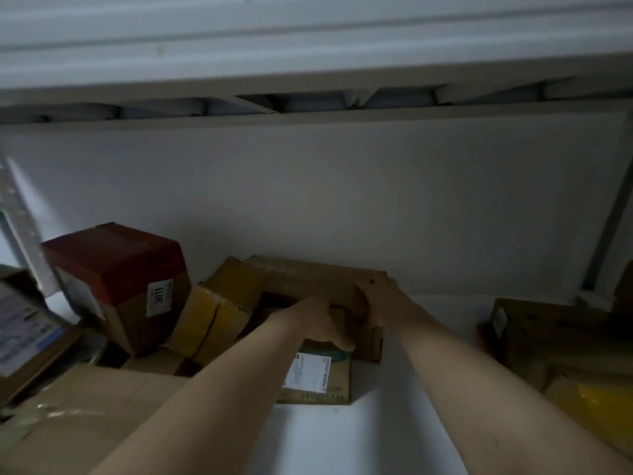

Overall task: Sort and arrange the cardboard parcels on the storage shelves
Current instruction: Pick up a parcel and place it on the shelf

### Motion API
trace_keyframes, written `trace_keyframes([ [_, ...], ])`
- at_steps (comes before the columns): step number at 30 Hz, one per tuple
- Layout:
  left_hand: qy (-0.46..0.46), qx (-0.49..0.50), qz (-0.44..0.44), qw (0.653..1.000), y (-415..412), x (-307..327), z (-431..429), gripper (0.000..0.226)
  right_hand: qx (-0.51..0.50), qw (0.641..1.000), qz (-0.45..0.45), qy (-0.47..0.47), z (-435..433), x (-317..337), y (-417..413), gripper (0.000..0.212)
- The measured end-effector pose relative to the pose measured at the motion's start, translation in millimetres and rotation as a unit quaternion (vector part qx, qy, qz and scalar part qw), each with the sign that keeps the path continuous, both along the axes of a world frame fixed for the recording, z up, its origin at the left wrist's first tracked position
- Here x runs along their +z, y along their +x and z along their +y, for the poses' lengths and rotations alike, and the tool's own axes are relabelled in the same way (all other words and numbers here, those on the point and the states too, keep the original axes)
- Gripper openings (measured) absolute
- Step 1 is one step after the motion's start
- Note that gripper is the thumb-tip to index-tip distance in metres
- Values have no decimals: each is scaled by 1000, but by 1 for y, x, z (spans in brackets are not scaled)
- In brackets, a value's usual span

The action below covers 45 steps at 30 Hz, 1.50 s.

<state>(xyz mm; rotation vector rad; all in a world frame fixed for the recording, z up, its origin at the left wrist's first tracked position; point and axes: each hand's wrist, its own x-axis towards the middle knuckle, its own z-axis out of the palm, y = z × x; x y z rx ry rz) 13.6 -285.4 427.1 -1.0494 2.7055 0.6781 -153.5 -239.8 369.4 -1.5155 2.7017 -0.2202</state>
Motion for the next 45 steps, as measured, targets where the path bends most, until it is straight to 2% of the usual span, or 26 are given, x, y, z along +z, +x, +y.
trace_keyframes([
  [4,14,3,-9,1000,2,-11,-1,79,0,1000,11,21,3,-1,4,78],
  [9,-15,-2,0,1000,5,-21,6,86,-74,997,4,24,32,5,14,82],
  [13,-62,-33,22,997,4,-26,16,60,-126,991,22,22,59,15,31,77],
  [17,-49,-72,29,996,-2,-29,34,51,-184,983,-4,26,94,21,53,81],
  [19,-41,-86,37,995,0,-29,43,38,-211,977,-28,2,108,22,63,81],
  [24,-54,-107,49,992,13,-37,54,38,-274,956,-88,-62,138,26,90,85],
  [27,-45,-106,101,988,21,-40,56,23,-305,939,-122,-102,148,27,105,87],
  [34,18,-63,245,967,43,-43,58,21,-383,894,-144,-183,157,35,133,84],
  [38,72,-25,244,967,48,-45,63,20,-420,860,-164,-238,161,41,141,85],
  [40,126,-2,233,964,50,-50,67,27,-432,843,-177,-269,167,44,146,76],
  [42,231,28,241,942,53,-55,72,31,-436,828,-196,-293,172,43,150,66],
  [45,348,59,230,907,62,-56,81,29,-447,815,-208,-304,179,33,152,68],
])
